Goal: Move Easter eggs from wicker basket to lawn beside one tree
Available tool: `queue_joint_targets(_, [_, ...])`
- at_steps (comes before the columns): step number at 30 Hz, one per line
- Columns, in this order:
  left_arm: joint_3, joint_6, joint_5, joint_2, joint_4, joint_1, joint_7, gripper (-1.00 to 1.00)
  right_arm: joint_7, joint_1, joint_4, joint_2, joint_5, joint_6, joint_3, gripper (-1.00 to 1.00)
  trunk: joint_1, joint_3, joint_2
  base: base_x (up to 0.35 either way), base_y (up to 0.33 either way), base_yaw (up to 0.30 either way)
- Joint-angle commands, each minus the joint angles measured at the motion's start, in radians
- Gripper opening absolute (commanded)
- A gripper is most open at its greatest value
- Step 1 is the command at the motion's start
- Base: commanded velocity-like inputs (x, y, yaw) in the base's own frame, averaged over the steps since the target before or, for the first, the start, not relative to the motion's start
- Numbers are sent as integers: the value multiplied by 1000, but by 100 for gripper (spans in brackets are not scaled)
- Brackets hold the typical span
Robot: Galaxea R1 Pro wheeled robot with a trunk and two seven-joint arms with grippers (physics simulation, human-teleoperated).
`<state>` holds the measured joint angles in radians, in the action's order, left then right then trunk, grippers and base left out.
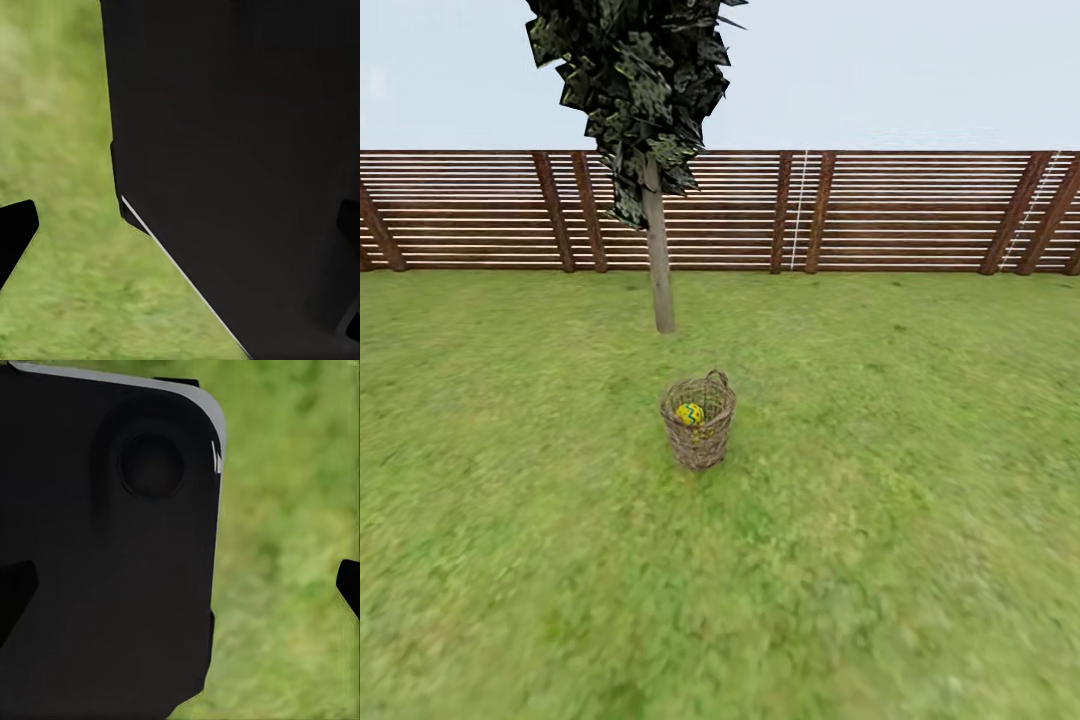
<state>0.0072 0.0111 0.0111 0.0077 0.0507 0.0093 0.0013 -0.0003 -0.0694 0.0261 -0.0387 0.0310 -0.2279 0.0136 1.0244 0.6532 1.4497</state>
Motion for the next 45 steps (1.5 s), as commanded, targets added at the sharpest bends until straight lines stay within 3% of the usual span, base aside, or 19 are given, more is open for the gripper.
queue_joint_targets(1, [1,1,1,-1,2,1,0,100,0,-1,3,0,3,-4,1,100,1,1,0,334,0,0])
queue_joint_targets(45, [1,1,1,-4,0,1,2,100,5,-1,-9,-5,10,-13,4,100,1,1,0,335,0,0])
